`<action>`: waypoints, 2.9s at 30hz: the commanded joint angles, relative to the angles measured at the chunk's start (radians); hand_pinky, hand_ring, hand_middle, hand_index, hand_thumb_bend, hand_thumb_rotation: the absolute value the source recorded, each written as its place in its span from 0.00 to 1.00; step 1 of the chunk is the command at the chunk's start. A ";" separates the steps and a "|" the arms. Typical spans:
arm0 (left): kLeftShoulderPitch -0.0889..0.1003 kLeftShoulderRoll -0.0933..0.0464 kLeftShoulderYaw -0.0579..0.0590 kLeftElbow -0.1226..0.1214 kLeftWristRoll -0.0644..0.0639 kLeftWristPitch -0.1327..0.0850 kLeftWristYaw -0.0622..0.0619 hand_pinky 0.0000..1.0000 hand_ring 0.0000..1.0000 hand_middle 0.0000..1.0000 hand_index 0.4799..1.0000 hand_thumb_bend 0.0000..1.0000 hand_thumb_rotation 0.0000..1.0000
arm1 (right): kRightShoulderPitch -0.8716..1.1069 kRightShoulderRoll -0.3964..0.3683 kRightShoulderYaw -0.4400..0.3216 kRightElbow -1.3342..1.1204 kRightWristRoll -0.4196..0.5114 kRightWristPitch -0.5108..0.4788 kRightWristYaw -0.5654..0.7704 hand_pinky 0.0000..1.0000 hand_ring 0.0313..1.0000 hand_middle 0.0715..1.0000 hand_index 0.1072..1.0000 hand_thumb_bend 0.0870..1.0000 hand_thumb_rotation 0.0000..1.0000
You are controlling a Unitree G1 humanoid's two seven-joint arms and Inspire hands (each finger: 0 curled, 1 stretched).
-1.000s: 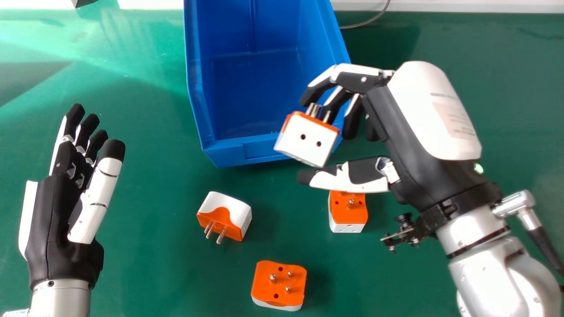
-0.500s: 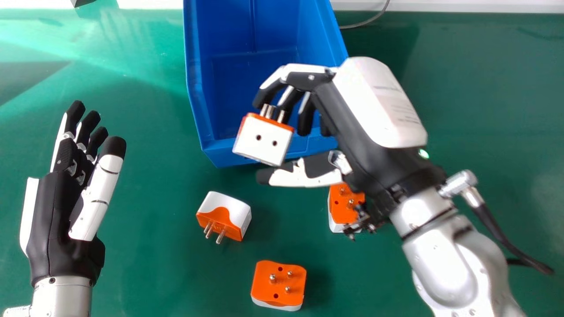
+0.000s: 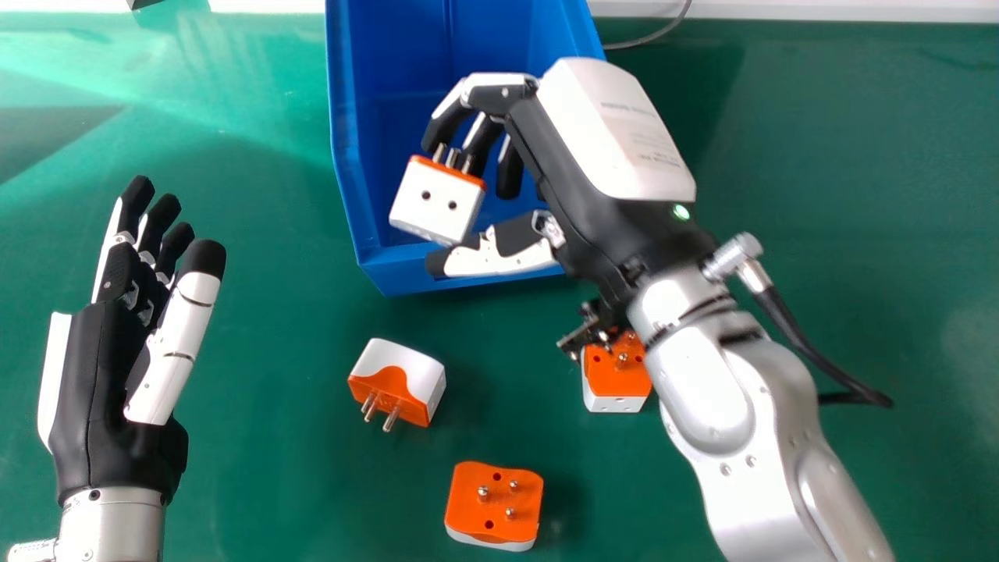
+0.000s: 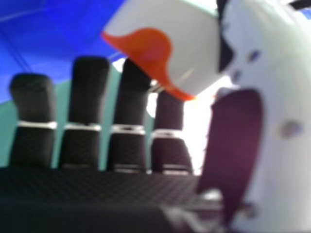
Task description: Pick all objects and put in blue box
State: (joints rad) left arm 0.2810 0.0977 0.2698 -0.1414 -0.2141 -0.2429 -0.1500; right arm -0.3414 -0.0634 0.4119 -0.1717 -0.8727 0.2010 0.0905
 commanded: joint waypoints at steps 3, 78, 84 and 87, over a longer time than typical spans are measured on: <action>-0.005 0.006 0.001 -0.020 0.002 -0.005 0.002 0.93 0.95 0.96 0.93 0.65 0.60 | -0.098 0.016 0.004 0.069 -0.021 0.004 -0.052 0.21 0.33 0.40 0.49 0.46 0.00; 0.006 -0.012 -0.009 -0.028 0.007 -0.019 0.003 0.92 0.95 0.96 0.93 0.65 0.60 | -0.630 0.100 0.138 1.066 0.051 -0.005 -0.301 0.32 0.38 0.50 0.44 0.46 0.00; 0.011 -0.016 -0.012 -0.034 0.006 -0.012 0.008 0.92 0.95 0.96 0.93 0.64 0.60 | -0.654 0.110 0.142 1.122 0.065 -0.013 -0.315 0.31 0.38 0.49 0.46 0.46 0.00; 0.011 -0.018 -0.013 -0.034 0.007 -0.015 0.009 0.92 0.95 0.97 0.94 0.64 0.60 | -0.660 0.112 0.147 1.133 0.065 -0.016 -0.318 0.31 0.37 0.49 0.47 0.46 0.00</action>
State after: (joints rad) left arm 0.2841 0.0863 0.2578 -0.1488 -0.2064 -0.2388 -0.1465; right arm -0.9527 0.0403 0.5556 0.9672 -0.8135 0.1921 -0.2057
